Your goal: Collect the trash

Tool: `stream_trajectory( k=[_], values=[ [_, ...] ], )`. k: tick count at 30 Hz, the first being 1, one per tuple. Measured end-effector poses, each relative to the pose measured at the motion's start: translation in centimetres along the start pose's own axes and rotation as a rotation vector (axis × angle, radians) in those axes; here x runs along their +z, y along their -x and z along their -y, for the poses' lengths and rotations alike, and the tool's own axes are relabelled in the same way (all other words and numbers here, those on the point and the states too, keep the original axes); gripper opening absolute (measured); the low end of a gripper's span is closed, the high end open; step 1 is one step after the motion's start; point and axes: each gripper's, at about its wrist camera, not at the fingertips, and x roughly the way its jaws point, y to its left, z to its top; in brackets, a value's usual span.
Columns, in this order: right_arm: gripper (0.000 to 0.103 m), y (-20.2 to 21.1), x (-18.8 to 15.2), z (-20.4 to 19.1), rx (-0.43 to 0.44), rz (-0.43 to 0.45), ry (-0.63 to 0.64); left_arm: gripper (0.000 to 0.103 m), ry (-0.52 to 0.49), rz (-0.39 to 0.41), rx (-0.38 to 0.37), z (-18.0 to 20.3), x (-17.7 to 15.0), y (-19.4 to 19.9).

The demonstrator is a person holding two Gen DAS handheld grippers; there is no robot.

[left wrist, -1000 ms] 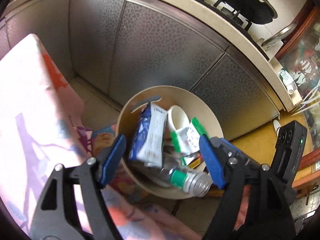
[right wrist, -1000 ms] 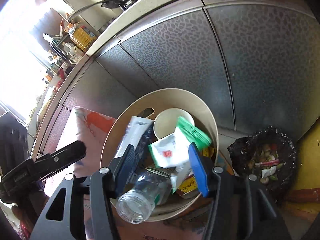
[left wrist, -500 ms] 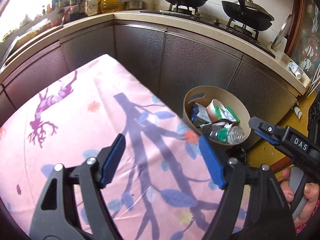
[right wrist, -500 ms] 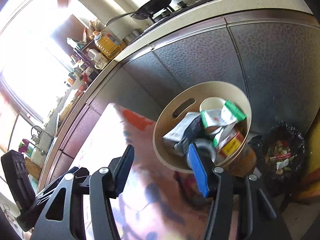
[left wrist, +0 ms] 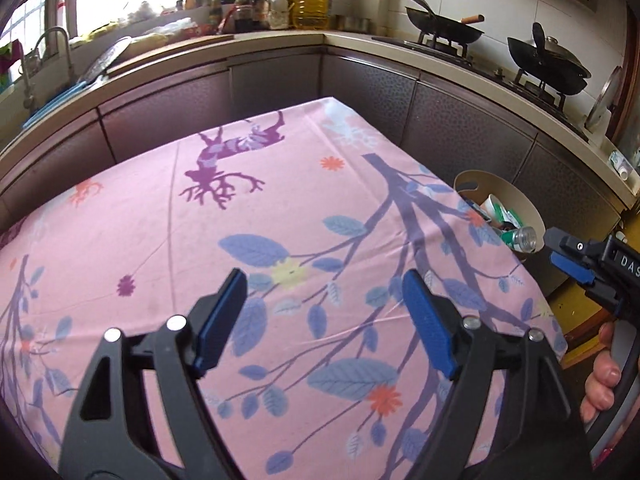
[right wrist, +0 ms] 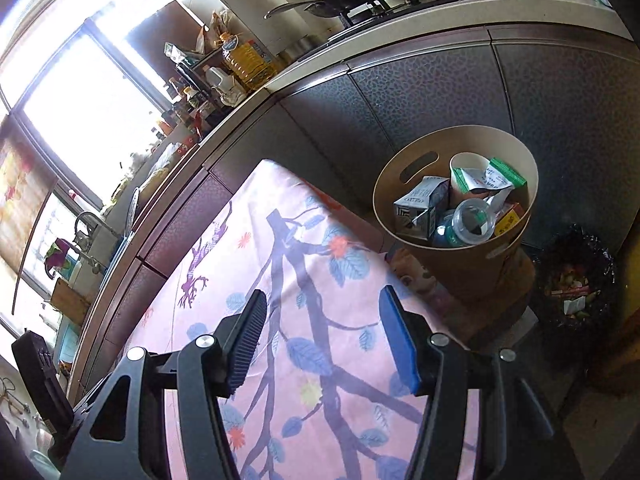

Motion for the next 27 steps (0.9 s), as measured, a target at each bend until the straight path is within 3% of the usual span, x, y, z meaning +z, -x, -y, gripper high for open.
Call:
stream_trajectory(
  k=[6, 13, 21, 27],
  values=[
    [0.056, 0.3, -1.8, -2.3, 0.004, -0.027, 0.023, 0.077, 0.013, 0.024, 0.033, -1.9, -1.5, 1.9],
    [0.056, 0.9, -2.4, -4.2, -0.004, -0.03, 0.055, 0.085, 0.013, 0.0, 0.029, -2.3, -2.6, 2.4],
    [0.059, 1.9, -2.6, -3.8, -0.032, 0.004, 0.052, 0.097, -0.014, -0.02, -0.013, -0.9, -3.3, 2.6],
    [0.062, 2.3, -2.6, -2.2, -0.061, 0.013, 0.023, 0.097, -0.044, -0.05, -0.053, 0.8, -3.8, 2.2]
  ],
)
